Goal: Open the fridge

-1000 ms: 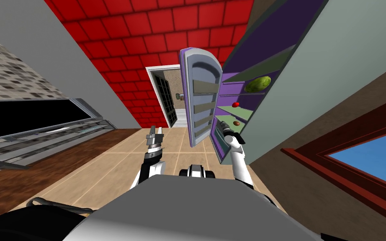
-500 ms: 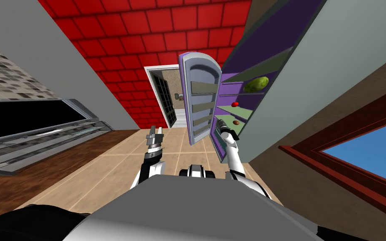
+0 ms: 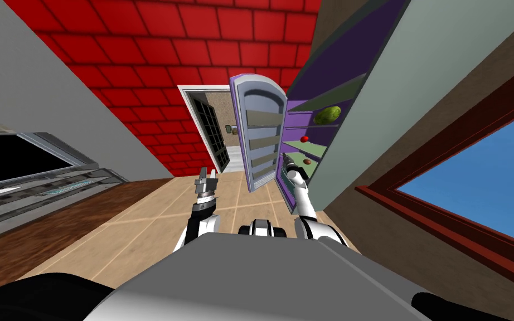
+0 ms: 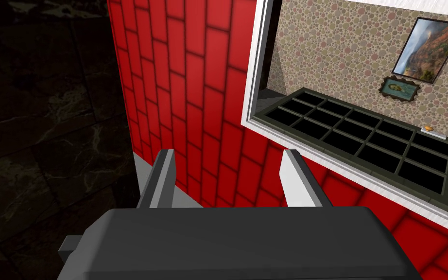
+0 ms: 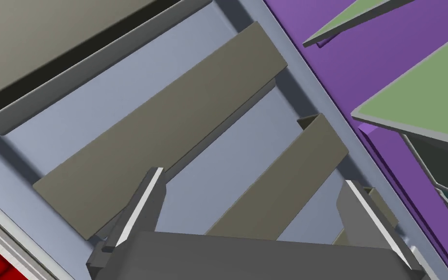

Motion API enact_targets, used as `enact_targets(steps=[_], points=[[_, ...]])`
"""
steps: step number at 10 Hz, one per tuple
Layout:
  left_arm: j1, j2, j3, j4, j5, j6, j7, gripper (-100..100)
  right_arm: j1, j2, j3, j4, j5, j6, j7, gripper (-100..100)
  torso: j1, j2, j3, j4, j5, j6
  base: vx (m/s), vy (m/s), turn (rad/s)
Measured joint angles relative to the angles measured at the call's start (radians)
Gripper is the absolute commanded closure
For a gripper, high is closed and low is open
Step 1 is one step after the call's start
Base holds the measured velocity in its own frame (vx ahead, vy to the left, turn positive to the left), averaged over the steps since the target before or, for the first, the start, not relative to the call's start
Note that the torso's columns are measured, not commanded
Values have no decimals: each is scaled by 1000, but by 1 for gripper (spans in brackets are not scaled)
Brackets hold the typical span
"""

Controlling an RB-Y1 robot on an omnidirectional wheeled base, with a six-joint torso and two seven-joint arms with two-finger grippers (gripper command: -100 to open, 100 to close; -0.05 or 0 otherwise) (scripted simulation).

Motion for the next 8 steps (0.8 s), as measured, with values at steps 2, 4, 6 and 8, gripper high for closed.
enact_targets(steps=[2, 4, 6, 8], points=[[0, 0, 0, 0, 0, 0, 0, 0, -14, 12, 65, -8, 61, 17, 58, -100, 4, 5, 3, 1, 1, -2, 3, -13, 13], [0, 0, 0, 0, 0, 0, 0, 0, -22, 4, 91, 1, 116, 19, 117, -100, 4, 4, 3, 1, 1, 0, -6, 0, 4], [0, 0, 0, 0, 0, 0, 0, 0, -22, 1, 93, 3, 129, 18, 174, -100, 4, 2, 1, 1, 1, -1, 0, 0, 0], [0, 0, 0, 0, 0, 0, 0, 0, -22, 1, 94, 3, 130, 17, 231, -100, 3, 2, 1, 1, 1, -1, 2, 14, -31]])
